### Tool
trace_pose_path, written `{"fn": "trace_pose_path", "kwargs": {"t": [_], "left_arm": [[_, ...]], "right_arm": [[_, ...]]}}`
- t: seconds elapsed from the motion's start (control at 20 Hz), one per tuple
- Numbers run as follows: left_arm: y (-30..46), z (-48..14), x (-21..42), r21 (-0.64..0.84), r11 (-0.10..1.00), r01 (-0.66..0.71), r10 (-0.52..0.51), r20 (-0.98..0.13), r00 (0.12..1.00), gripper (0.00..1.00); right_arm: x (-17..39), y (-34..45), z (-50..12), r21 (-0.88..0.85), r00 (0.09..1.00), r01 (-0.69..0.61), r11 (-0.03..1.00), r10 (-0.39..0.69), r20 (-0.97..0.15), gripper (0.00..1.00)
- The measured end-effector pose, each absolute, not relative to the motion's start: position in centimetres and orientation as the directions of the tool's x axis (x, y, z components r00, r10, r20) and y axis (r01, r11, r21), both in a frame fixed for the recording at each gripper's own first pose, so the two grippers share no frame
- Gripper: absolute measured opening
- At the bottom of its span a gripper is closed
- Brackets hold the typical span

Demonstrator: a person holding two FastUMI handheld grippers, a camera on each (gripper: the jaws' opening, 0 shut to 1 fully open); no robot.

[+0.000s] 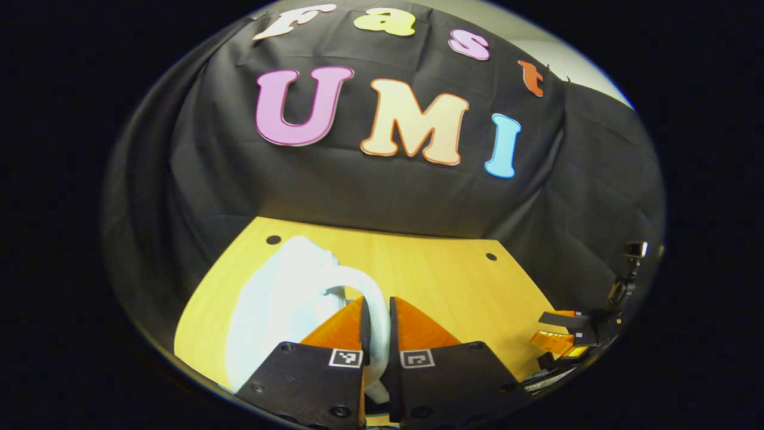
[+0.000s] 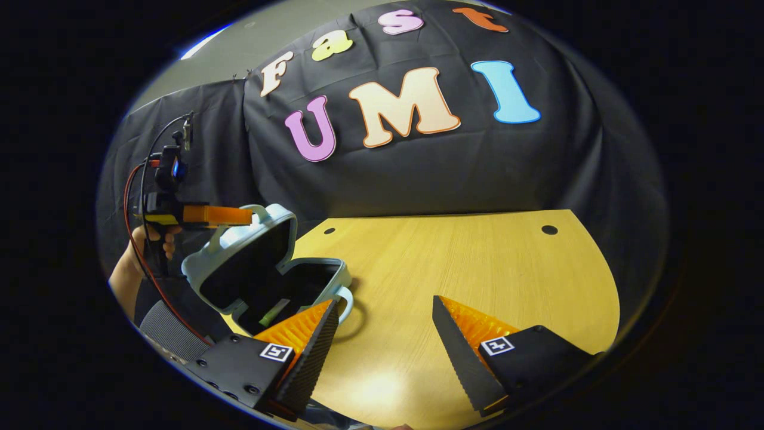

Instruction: First open the suitcase, pack the skin care products into it, and then close the suitcase.

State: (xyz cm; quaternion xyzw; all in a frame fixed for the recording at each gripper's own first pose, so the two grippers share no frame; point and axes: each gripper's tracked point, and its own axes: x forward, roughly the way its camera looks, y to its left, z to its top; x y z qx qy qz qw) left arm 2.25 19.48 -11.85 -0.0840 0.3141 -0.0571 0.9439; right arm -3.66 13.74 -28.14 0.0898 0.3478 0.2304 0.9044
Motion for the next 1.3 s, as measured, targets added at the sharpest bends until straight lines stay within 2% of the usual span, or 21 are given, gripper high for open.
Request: {"fn": "trace_pose_path", "kwargs": {"t": [0.2, 0.25, 0.3, 0.35, 0.4, 0.55, 0.6, 0.9, 1.3], "left_arm": [[15.6, -15.1, 1.9, -0.185, 0.981, 0.063, -0.166, -0.617, 0.769, 0.14], [15.0, -14.9, 2.1, -0.166, 0.984, 0.065, -0.153, -0.605, 0.781, 0.2], [14.2, -14.6, 2.2, -0.149, 0.987, 0.068, -0.144, -0.593, 0.793, 0.28], [13.1, -14.1, 2.5, -0.143, 0.987, 0.07, -0.14, -0.573, 0.807, 0.43], [12.3, -13.5, 2.8, -0.127, 0.99, 0.06, -0.121, -0.55, 0.826, 0.51], [10.6, -10.7, 3.2, -0.043, 0.999, 0.008, -0.026, -0.454, 0.89, 0.83], [10.0, -9.8, 3.1, -0.024, 1.0, -0.011, -0.001, -0.42, 0.908, 0.9], [7.6, -3.6, 2.0, 0.034, 0.995, -0.09, 0.096, -0.209, 0.973, 0.93], [5.1, 0.3, 1.6, 0.044, 0.997, 0.063, -0.056, -0.148, 0.987, 0.94]], "right_arm": [[-3.3, 11.4, -27.3, 0.311, 0.662, -0.367, 0.877, 0.481, -0.575, 0.98], [-3.2, 10.6, -26.9, 0.309, 0.668, -0.37, 0.876, 0.482, -0.568, 0.98], [-2.8, 10.1, -27.1, 0.303, 0.674, -0.373, 0.877, 0.481, -0.561, 0.98], [-2.5, 9.4, -26.6, 0.294, 0.684, -0.375, 0.879, 0.476, -0.552, 0.98], [-1.9, 8.5, -25.9, 0.28, 0.702, -0.375, 0.884, 0.468, -0.536, 0.98], [0.3, 6.6, -22.4, 0.203, 0.785, -0.377, 0.903, 0.429, -0.448, 0.98], [1.1, 6.1, -21.0, 0.174, 0.813, -0.37, 0.912, 0.409, -0.413, 0.98], [4.3, 4.8, -11.5, 0.087, 0.956, -0.227, 0.97, 0.239, -0.173, 0.98], [2.3, 3.8, -3.9, 0.083, 0.995, -0.09, 0.992, 0.093, -0.031, 0.98]]}}
